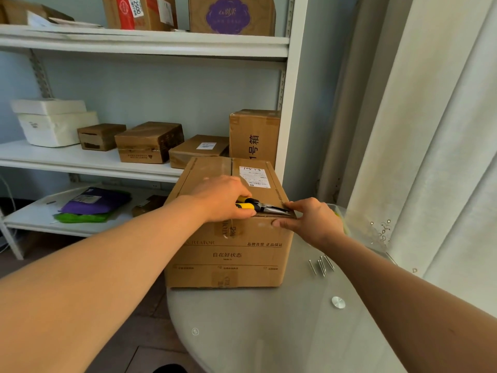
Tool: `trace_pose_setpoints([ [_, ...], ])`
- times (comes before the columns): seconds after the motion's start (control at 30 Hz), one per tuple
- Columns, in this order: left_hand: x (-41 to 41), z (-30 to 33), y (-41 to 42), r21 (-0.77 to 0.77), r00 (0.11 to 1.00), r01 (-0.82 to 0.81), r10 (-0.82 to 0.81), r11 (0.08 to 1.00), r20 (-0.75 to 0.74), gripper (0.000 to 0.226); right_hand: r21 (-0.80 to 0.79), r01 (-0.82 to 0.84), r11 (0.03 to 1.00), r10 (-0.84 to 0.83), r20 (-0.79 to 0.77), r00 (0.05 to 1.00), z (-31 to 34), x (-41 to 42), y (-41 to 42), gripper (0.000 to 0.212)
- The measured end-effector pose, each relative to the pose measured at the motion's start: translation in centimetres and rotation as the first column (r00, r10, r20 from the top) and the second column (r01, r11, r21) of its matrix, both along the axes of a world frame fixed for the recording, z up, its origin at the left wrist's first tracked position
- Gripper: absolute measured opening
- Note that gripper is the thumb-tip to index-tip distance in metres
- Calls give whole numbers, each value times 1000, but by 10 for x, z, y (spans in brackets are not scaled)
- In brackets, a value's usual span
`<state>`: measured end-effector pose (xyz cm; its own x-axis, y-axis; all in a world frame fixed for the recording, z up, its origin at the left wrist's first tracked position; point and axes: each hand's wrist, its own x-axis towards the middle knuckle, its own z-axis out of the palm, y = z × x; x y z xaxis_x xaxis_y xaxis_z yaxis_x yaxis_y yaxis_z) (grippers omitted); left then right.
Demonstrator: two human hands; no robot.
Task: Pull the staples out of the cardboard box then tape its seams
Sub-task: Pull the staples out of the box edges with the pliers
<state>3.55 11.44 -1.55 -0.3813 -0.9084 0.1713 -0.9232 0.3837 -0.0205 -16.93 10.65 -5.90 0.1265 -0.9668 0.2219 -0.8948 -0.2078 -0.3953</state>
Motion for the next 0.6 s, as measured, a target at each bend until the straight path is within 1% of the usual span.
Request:
trace_pose_setpoints([
  [0.13,0,-2,2,-47,999,21,-19,999,42,39,10,6,1000,-6,18,1000,0,2,0,67],
  [0.3,-3,-2,5,-66,999,8,-5,998,41,39,30,12,999,-13,26,1000,0,3,1,70],
  [0.37,-7,-4,11,-132,996,-16,27,991,84,43,36,16,999,-17,31,999,0,3,0,69],
  [0.47,-17,-8,23,-256,978,-43,93,966,188,51,48,27,998,-28,27,999,4,4,-2,65],
  [0.6,-28,-8,36,-302,970,-85,149,950,195,49,47,34,998,-35,16,999,5,8,0,63],
])
